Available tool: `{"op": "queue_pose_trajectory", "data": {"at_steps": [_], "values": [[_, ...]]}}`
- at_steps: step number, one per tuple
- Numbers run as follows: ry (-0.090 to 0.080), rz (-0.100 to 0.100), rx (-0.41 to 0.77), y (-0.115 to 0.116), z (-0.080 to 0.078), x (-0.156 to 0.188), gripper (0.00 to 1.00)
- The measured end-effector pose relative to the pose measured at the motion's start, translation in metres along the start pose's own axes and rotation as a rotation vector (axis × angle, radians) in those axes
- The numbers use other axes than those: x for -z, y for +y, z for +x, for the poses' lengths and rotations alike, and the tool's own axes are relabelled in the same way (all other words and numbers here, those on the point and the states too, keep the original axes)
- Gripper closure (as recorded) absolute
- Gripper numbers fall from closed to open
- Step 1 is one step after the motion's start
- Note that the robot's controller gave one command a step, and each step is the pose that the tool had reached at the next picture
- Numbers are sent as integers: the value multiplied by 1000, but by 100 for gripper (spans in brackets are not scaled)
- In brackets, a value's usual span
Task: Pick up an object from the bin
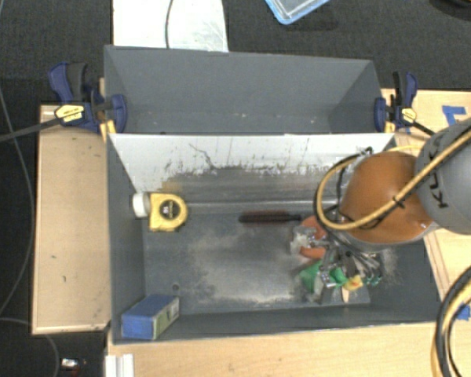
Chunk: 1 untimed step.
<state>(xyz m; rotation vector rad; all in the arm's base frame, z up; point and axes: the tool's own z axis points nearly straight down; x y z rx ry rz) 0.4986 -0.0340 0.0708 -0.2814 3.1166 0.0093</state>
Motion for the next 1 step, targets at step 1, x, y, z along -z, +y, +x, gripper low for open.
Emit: {"op": "queue_pose_trajectory", "data": {"at_steps": [1], "values": [[2,1,96,-43,-9,0,0]]}}
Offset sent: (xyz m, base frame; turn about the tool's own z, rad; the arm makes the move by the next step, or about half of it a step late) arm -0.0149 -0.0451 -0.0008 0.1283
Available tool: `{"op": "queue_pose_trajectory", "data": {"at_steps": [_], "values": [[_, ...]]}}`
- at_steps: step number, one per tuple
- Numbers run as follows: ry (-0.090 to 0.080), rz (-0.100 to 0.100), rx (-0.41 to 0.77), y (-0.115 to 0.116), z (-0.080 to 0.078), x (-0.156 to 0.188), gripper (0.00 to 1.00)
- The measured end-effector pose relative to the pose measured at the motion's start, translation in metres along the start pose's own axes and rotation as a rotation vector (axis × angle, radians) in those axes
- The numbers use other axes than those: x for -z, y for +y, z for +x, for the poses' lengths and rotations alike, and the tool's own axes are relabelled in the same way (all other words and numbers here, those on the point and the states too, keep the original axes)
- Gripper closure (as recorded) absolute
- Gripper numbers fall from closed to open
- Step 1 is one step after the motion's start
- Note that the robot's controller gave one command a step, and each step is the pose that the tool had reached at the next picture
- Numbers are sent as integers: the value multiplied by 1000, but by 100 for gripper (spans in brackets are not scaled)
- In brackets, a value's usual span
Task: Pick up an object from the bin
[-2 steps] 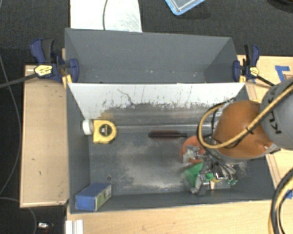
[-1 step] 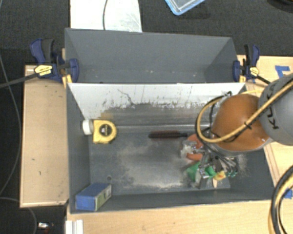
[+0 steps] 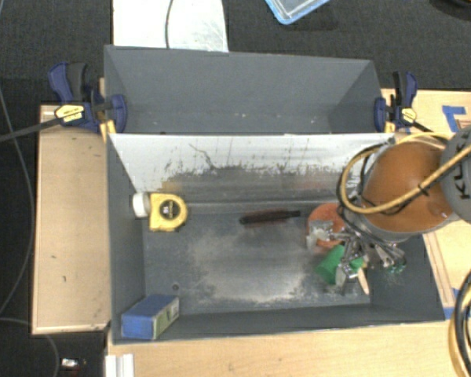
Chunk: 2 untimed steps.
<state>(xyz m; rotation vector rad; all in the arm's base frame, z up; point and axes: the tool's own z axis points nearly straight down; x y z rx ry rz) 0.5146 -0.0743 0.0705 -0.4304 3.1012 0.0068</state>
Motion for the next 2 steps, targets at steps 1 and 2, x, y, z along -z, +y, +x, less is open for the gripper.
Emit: {"op": "queue_pose_trajectory", "data": {"at_steps": [1,2], "values": [[-1,-2,-209,-1,24,0,0],[-4,0,81,-56,-3,0,0]]}}
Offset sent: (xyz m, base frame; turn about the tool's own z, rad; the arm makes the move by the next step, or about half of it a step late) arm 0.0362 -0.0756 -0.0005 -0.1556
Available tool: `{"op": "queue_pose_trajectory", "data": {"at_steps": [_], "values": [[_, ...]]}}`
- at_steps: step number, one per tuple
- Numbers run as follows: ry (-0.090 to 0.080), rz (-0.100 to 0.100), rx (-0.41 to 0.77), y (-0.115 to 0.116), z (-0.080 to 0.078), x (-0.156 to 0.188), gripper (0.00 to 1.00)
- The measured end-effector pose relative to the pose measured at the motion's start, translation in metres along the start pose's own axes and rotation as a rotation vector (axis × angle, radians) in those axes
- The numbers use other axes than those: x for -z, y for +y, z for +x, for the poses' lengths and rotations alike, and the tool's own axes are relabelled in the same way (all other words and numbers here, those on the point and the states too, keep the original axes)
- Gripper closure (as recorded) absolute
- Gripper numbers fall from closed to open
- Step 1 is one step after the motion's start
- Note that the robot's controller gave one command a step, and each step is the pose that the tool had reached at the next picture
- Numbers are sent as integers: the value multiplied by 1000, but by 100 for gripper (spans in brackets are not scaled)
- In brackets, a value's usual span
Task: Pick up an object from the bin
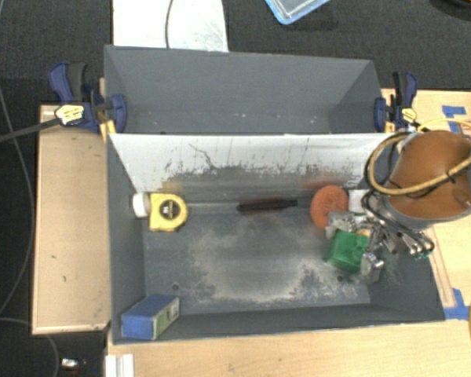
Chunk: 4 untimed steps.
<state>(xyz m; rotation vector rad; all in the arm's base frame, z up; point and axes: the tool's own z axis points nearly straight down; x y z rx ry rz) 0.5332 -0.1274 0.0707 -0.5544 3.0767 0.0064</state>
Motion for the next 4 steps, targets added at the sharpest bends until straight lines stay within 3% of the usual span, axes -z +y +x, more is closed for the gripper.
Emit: {"op": "queue_pose_trajectory", "data": {"at_steps": [1,2,3,4], "values": [[0,-5,-203,-3,22,1,100],[0,-5,-205,-3,22,1,100],[0,-5,-197,-4,46,25,100],[-5,-4,-214,10,41,250,100]]}}
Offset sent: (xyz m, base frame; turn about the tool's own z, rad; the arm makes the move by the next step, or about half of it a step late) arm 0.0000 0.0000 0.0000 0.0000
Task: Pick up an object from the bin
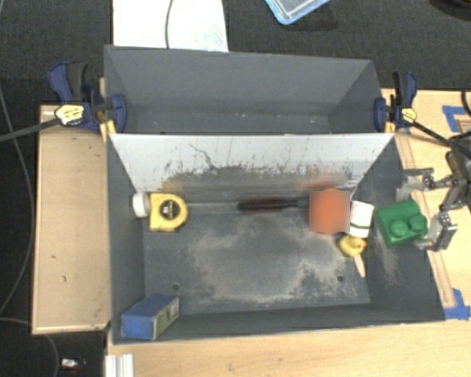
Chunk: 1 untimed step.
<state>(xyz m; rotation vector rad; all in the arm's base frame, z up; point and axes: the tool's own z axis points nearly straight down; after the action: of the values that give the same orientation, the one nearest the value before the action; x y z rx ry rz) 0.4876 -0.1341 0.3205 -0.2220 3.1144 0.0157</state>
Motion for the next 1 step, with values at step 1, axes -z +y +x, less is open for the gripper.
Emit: {"op": "queue_pose_trajectory", "data": {"at_steps": [1], "values": [[3,-2,-3,0,0,-3,100]]}}
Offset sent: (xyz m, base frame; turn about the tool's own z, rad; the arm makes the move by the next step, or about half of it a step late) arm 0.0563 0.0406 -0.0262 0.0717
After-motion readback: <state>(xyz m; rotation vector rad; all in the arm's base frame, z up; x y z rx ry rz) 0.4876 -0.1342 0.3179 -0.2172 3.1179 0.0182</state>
